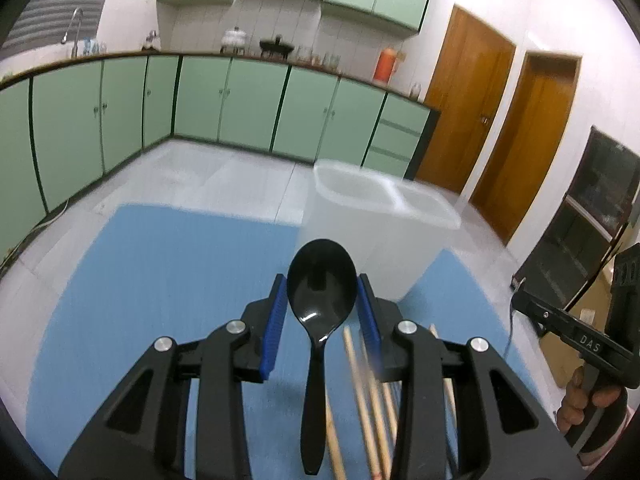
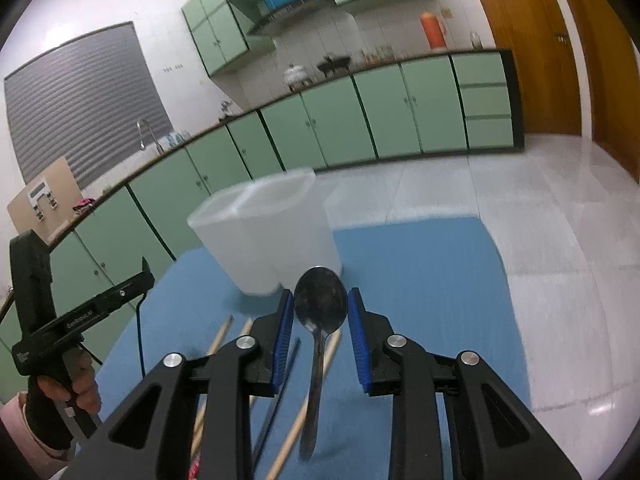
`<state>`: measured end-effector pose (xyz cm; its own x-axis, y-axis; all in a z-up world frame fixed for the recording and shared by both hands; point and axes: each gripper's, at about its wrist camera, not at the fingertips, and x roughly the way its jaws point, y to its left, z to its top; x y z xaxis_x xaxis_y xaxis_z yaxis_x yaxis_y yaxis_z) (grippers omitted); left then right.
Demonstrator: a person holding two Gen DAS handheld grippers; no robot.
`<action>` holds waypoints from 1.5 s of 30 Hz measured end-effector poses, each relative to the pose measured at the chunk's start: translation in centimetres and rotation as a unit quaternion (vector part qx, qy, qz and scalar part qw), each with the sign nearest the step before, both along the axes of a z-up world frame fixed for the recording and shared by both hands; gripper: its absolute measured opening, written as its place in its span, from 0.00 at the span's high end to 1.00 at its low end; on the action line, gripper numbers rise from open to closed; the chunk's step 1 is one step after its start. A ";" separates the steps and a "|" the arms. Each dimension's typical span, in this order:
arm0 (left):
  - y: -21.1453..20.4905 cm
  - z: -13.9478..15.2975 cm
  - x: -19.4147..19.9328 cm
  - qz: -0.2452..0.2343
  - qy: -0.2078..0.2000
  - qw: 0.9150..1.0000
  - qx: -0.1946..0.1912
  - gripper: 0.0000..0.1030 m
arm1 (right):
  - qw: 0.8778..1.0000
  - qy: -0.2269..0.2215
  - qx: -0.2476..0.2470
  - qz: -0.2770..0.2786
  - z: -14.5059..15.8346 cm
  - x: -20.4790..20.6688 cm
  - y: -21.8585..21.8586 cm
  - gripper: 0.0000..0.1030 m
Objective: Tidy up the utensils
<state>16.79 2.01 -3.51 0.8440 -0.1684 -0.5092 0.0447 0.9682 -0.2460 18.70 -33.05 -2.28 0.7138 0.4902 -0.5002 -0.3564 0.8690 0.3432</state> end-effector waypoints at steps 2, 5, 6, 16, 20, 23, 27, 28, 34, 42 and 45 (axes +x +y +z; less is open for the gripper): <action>0.1 1.1 -0.1 -0.001 -0.021 1.000 -0.001 0.68 | 1.000 -0.022 0.007 0.002 1.7 0.3 0.1 0.74; -1.0 2.8 0.8 -0.006 -0.050 0.999 -0.005 0.68 | 0.999 -0.043 0.033 0.006 4.0 0.7 -0.3 0.85; -1.0 3.3 1.1 -0.008 -0.058 0.998 -0.007 0.68 | 0.998 -0.050 0.047 0.010 4.9 1.2 -0.4 0.91; -2.8 5.7 2.8 -0.021 -0.084 0.996 -0.008 0.68 | 0.998 -0.037 0.044 0.030 5.0 2.5 0.0 0.95; -2.5 4.6 2.3 -0.018 -0.069 0.997 -0.006 0.67 | 0.999 0.008 0.043 -0.002 2.1 2.5 -0.9 0.95; -2.0 3.5 1.6 -0.014 -0.055 0.998 -0.011 0.68 | 0.998 0.045 0.029 -0.024 -0.2 2.5 -1.6 0.88; -1.0 1.6 1.6 -0.006 -0.021 1.000 -0.014 0.67 | 0.993 0.100 0.021 -0.057 -3.9 2.4 -2.8 0.79; -0.7 1.0 1.6 -0.004 -0.011 1.000 -0.017 0.68 | 0.992 0.108 0.019 -0.064 -4.5 2.3 -3.0 0.76; 0.8 -1.6 1.9 0.009 0.029 0.999 -0.015 0.67 | 0.987 0.126 0.002 -0.099 -6.3 1.9 -4.3 0.68; 0.7 -2.4 1.7 0.010 0.038 0.999 -0.013 0.68 | 0.982 0.118 -0.018 -0.149 -6.3 2.6 -6.7 0.56; 0.5 -2.3 1.7 0.009 0.039 0.999 -0.008 0.68 | 0.982 0.121 -0.034 -0.138 -6.7 3.8 -6.8 0.48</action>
<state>18.52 2.47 -5.83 0.8051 -0.1633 -0.5702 0.0086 0.9644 -0.2642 22.50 -39.80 -9.00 0.6719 0.2538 -0.6958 -0.0185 0.9449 0.3268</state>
